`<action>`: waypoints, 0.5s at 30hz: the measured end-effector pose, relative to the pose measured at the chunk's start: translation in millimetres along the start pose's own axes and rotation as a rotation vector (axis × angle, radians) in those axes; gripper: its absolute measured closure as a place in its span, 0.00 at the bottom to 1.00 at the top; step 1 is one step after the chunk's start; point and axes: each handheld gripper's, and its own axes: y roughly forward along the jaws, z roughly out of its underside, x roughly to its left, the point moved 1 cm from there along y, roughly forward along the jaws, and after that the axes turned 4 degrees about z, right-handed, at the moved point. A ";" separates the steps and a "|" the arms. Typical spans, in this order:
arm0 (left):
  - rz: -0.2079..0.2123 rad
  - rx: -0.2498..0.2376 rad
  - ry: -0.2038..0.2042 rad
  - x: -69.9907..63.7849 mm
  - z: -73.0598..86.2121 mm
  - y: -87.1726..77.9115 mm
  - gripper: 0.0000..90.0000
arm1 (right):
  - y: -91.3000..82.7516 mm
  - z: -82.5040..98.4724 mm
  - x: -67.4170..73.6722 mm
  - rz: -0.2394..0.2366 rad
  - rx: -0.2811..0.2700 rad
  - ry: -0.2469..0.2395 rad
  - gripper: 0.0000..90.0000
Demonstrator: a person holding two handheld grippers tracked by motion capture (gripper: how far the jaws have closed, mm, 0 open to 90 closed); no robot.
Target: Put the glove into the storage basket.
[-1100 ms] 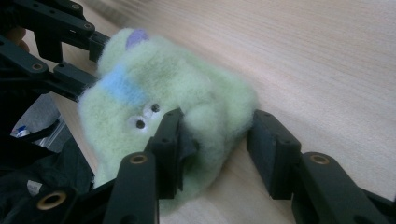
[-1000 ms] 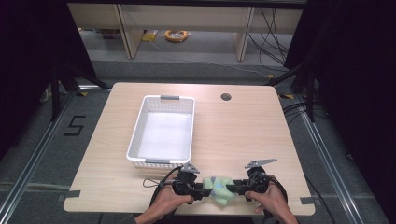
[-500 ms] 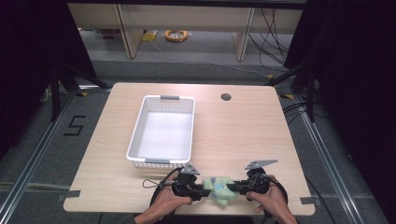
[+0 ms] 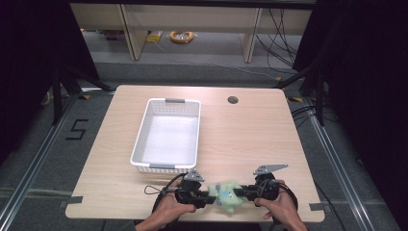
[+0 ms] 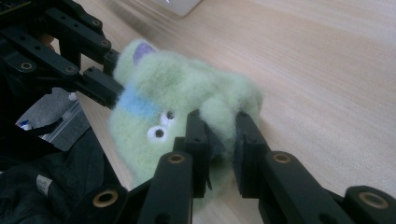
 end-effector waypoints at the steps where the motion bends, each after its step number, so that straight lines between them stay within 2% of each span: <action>1: 0.002 0.002 0.005 -0.6 -0.4 -2.1 0.82 | -0.8 -1.2 0.9 -0.007 -0.005 -0.008 0.88; 2: 0.007 -0.004 0.002 -1.5 -0.7 -3.7 0.82 | -1.8 -2.4 1.8 0.014 -0.009 -0.009 0.88; 4: 0.009 -0.006 0.008 -2.7 -1.3 -7.2 0.82 | -2.6 -3.8 6.3 -0.011 -0.004 0.007 0.88; 5: 0.011 -0.011 0.011 -2.7 -1.3 -8.4 0.82 | -3.0 -4.4 7.6 0.008 -0.010 0.000 0.88; 7: 0.013 -0.018 0.003 -3.5 -1.0 -11.8 0.82 | -5.5 -6.6 8.8 -0.002 -0.014 -0.019 0.88; 8: 0.022 -0.023 0.003 -3.6 -1.6 -14.2 0.83 | -7.3 -7.5 13.0 -0.021 -0.022 0.010 0.88; 9: 0.020 -0.032 0.004 -4.3 -2.7 -17.2 0.83 | -10.0 -9.9 11.9 -0.003 -0.031 -0.027 0.88; 10: 0.023 -0.036 0.007 -5.0 -4.3 -20.4 0.83 | -11.9 -11.5 16.2 -0.023 -0.032 0.002 0.88; 12: 0.022 -0.056 0.017 -6.9 -7.8 -27.5 0.83 | -15.9 -17.1 18.8 -0.026 -0.044 -0.019 0.88; 13: 0.018 -0.070 0.007 -8.2 -9.3 -30.7 0.83 | -17.2 -20.4 20.4 -0.025 -0.051 -0.025 0.88; 15: 0.012 -0.079 0.027 -8.5 -12.6 -38.3 0.83 | -19.2 -27.8 23.0 -0.022 -0.057 -0.041 0.88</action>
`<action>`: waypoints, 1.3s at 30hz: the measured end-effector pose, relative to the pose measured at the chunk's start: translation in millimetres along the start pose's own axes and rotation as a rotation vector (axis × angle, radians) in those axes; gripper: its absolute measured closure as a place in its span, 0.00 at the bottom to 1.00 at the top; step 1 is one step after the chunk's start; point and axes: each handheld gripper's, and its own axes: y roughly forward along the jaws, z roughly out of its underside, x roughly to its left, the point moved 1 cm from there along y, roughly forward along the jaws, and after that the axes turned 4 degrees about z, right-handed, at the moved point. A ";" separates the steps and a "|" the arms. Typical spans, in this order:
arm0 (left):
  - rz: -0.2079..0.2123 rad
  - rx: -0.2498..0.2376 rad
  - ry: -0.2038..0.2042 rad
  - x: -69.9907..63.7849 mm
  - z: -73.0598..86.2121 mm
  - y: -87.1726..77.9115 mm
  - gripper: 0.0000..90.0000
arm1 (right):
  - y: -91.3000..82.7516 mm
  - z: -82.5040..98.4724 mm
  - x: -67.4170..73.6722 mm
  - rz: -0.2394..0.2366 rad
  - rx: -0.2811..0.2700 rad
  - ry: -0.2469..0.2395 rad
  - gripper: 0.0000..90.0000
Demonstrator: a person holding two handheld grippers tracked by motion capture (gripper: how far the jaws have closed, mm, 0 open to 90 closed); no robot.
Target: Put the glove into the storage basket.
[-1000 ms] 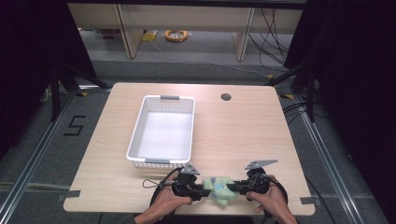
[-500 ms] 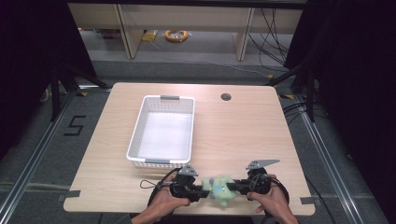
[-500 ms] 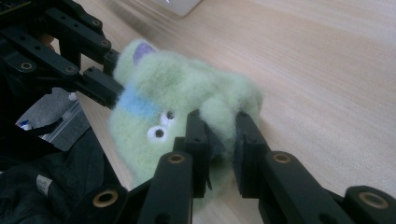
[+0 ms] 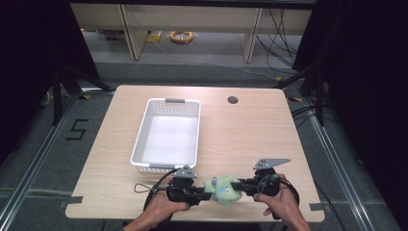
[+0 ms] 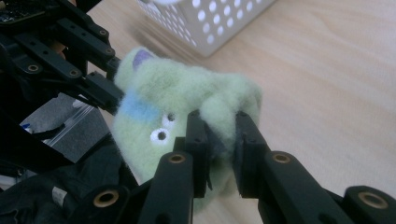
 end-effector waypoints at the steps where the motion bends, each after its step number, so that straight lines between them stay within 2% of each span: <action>1: 0.010 0.000 -0.005 0.8 -2.2 -3.8 0.83 | -0.7 -4.2 1.6 0.009 0.004 -0.010 0.88; 2: -0.001 -0.001 -0.006 1.8 -4.5 -8.0 0.83 | -0.7 -8.5 3.0 0.012 0.000 -0.023 0.88; 3: 0.000 -0.009 -0.012 2.8 -6.9 -11.8 0.83 | -0.5 -12.8 5.2 -0.009 -0.001 -0.023 0.88; 6: -0.008 -0.021 -0.009 4.7 -15.4 -24.9 0.83 | -3.3 -27.4 9.4 0.004 -0.006 -0.040 0.88; 7: -0.001 -0.027 0.000 5.5 -18.4 -28.9 0.83 | -2.7 -32.5 10.2 -0.001 -0.017 -0.049 0.88; 8: -0.015 -0.026 0.002 5.4 -21.8 -33.7 0.83 | -3.5 -38.0 11.0 0.003 -0.011 -0.058 0.88; 9: -0.011 -0.027 -0.001 6.1 -25.1 -38.3 0.83 | -3.1 -43.2 13.6 -0.009 -0.007 -0.050 0.88; 10: -0.009 -0.032 0.005 8.6 -29.1 -44.1 0.82 | -2.7 -49.1 14.0 0.005 -0.014 -0.073 0.88; 11: -0.016 -0.040 -0.010 8.5 -31.3 -47.1 0.82 | -1.8 -56.6 15.3 -0.002 -0.012 -0.071 0.88; 14: -0.037 -0.043 -0.001 14.3 -39.5 -60.5 0.82 | 2.0 -72.9 16.0 0.001 -0.018 -0.084 0.88; 15: -0.054 -0.048 -0.004 15.4 -41.6 -64.3 0.82 | 4.1 -78.1 17.9 -0.007 -0.020 -0.072 0.88; 17: -0.062 -0.048 -0.008 19.4 -44.5 -71.2 0.82 | 8.2 -88.5 18.8 -0.020 -0.021 -0.086 0.88; 20: -0.081 -0.046 -0.018 27.1 -46.9 -80.6 0.83 | 15.1 -101.9 21.9 -0.016 -0.016 -0.114 0.88; 21: -0.077 -0.042 -0.021 30.0 -47.3 -83.7 0.83 | 17.4 -105.1 24.7 -0.021 -0.010 -0.099 0.88; 22: -0.090 -0.049 -0.023 32.4 -47.5 -87.3 0.83 | 19.8 -109.1 25.3 -0.009 -0.010 -0.123 0.88; 23: -0.093 -0.047 -0.029 33.8 -47.7 -89.7 0.83 | 21.9 -114.0 27.0 -0.006 -0.006 -0.122 0.88; 25: -0.103 -0.047 -0.031 37.9 -48.1 -96.4 0.83 | 27.7 -120.0 29.4 -0.023 -0.011 -0.132 0.88; 28: -0.114 -0.041 -0.041 45.4 -48.3 -105.8 0.83 | 35.4 -129.5 34.0 -0.019 0.006 -0.115 0.88; 29: -0.126 -0.053 -0.049 47.8 -47.9 -108.0 0.83 | 38.9 -133.0 33.7 -0.020 0.001 -0.129 0.88; 34: -0.151 -0.047 -0.068 60.7 -47.1 -120.4 0.83 | 56.1 -148.1 38.3 -0.028 0.009 -0.144 0.88; 39: -0.166 -0.052 -0.099 75.3 -45.5 -129.9 0.83 | 73.2 -160.6 39.2 -0.033 0.029 -0.134 0.88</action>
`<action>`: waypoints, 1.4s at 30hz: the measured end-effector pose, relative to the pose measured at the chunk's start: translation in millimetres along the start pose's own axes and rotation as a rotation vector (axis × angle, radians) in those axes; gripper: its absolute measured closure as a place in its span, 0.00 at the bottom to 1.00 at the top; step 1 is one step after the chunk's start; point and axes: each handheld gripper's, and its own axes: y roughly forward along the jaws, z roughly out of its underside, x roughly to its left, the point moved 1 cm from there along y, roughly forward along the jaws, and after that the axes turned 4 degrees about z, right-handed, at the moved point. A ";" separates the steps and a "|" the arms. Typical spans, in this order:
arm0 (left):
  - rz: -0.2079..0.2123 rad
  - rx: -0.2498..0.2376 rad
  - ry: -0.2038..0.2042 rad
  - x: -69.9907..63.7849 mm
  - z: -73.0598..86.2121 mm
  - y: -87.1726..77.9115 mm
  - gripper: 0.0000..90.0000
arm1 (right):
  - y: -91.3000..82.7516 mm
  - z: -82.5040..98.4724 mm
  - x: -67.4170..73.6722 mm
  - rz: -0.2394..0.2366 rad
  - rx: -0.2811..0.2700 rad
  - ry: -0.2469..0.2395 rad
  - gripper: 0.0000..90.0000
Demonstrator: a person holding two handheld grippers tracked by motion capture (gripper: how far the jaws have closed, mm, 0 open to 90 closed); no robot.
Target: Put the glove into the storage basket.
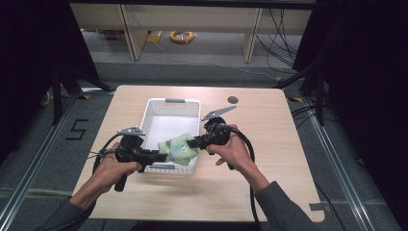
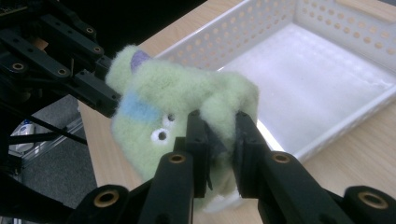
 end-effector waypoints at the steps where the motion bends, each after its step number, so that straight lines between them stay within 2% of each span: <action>1: -0.003 0.001 -0.004 3.4 0.0 -0.8 0.83 | 3.5 -2.3 -0.7 -0.002 -0.004 -0.006 0.88; 5: -0.017 0.025 -0.021 17.1 0.3 -1.8 0.83 | 17.6 -8.7 -2.6 0.006 0.004 -0.009 0.88; 6: -0.026 0.019 -0.027 19.7 0.9 -0.6 0.83 | 20.7 -9.7 -2.2 0.005 0.013 0.007 0.88; 10: -0.028 0.044 -0.051 31.9 1.3 2.2 0.83 | 34.8 -12.0 -7.5 0.014 0.021 0.015 0.88; 12: -0.041 0.041 -0.063 37.3 2.5 5.4 0.84 | 40.9 -12.4 -9.8 0.012 0.028 0.034 0.88; 17: -0.039 0.074 -0.092 49.5 5.5 13.1 0.85 | 55.9 -9.2 -14.4 0.024 0.050 0.062 0.88; 19: -0.050 0.077 -0.108 53.8 8.3 18.9 0.85 | 63.0 -6.1 -18.4 0.038 0.063 0.071 0.88; 22: -0.048 0.106 -0.111 58.2 10.2 23.9 0.85 | 71.9 -2.7 -22.3 0.043 0.080 0.077 0.89; 28: -0.054 0.080 -0.125 59.9 8.2 20.1 0.84 | 69.0 -9.8 -18.9 0.047 0.080 0.063 0.89; 30: -0.052 0.089 -0.117 59.7 7.4 17.5 0.84 | 68.1 -12.8 -16.8 0.043 0.074 0.048 0.89; 31: -0.060 0.074 -0.122 58.5 7.5 16.6 0.84 | 67.9 -14.2 -15.5 0.041 0.072 0.046 0.89; 34: -0.055 0.078 -0.119 59.0 7.1 9.9 0.84 | 66.6 -18.6 -9.9 0.026 0.070 0.051 0.89; 36: -0.063 0.062 -0.126 58.4 7.7 6.7 0.84 | 66.5 -20.9 -7.8 0.017 0.065 0.042 0.89; 37: -0.058 0.075 -0.116 59.3 7.6 4.4 0.83 | 66.2 -22.0 -6.2 0.010 0.068 0.046 0.89; 38: -0.065 0.061 -0.122 58.5 8.0 4.0 0.83 | 66.2 -23.0 -5.4 0.018 0.064 0.038 0.89; 39: -0.071 0.062 -0.121 58.3 8.1 3.1 0.83 | 66.4 -24.0 -3.6 0.005 0.065 0.042 0.89; 42: -0.060 0.064 -0.122 59.0 8.0 2.6 0.82 | 65.8 -25.9 -2.4 0.006 0.062 0.024 0.89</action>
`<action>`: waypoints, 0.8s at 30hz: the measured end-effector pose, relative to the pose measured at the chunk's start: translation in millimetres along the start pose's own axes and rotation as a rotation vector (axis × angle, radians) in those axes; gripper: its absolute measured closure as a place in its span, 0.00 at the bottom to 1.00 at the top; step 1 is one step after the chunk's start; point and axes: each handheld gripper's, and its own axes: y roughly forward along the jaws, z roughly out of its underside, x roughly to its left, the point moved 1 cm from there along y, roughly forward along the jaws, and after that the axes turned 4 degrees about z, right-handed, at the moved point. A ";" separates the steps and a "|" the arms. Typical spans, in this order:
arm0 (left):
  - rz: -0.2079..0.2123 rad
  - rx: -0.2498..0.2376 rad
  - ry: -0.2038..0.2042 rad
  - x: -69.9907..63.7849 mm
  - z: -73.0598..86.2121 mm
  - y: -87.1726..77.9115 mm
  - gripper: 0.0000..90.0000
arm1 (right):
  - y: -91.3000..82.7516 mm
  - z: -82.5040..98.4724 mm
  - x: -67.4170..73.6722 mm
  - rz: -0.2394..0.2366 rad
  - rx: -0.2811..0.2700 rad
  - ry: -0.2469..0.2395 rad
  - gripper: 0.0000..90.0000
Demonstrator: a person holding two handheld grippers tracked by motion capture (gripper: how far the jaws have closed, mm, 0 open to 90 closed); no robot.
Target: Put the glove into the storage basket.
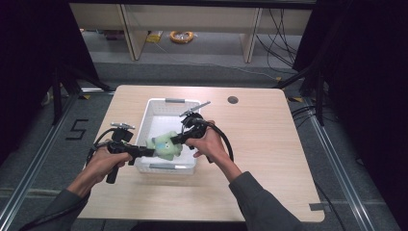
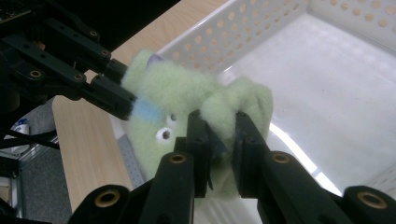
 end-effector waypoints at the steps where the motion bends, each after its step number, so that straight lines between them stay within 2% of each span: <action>1: -0.001 0.001 0.000 0.1 -0.1 0.3 0.82 | -0.1 -0.6 -0.3 -0.003 -0.005 -0.013 0.89; 3: -0.003 -0.002 -0.003 -0.1 0.0 1.5 0.82 | -0.9 -0.9 -0.1 0.008 -0.006 -0.015 0.89; 5: -0.005 -0.006 0.002 -0.6 0.5 1.9 0.82 | -1.8 -0.5 1.9 0.003 0.002 0.002 0.89; 13: 0.000 0.010 0.000 0.7 1.3 0.7 0.78 | -3.0 -1.6 5.1 -0.002 -0.001 -0.008 0.89; 21: -0.014 -0.001 -0.008 1.4 2.4 3.5 0.74 | -1.9 -2.0 6.1 0.002 0.006 -0.012 0.89; 24: -0.002 0.002 -0.009 1.1 1.3 2.9 0.71 | -3.1 -2.1 6.0 0.001 0.005 -0.012 0.89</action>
